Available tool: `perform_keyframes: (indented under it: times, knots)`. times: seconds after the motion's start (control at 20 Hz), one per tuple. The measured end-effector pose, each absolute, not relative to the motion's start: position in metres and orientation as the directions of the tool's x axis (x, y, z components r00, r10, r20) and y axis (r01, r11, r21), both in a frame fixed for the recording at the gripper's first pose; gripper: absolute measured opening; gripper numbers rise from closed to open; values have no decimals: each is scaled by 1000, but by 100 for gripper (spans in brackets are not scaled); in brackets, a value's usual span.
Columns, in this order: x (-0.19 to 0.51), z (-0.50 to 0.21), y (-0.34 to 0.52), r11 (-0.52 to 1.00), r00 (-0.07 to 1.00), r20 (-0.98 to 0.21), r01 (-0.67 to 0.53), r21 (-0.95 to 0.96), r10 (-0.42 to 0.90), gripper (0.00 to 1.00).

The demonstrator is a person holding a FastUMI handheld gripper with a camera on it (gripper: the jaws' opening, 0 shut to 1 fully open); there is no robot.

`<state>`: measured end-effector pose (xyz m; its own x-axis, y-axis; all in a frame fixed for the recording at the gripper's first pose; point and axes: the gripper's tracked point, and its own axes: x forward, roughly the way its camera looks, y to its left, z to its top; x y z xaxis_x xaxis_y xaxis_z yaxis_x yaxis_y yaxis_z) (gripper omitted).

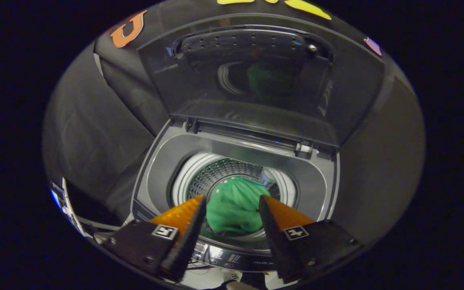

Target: Put the clothes into the washing machine and then close the washing machine lid.

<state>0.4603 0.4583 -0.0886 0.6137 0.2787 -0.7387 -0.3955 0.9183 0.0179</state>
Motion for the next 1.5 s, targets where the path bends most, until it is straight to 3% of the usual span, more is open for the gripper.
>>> perform_keyframes:
  times: [0.05, 0.55, 1.5]
  knots:
    - [458, -91, 453, 923, 618, -740, -384, 12, 266, 85]
    - [446, -53, 433, 941, 703, -671, -338, -26, 234, 83]
    - [470, 124, 482, 937, 839, -434, -346, 40, 329, 83]
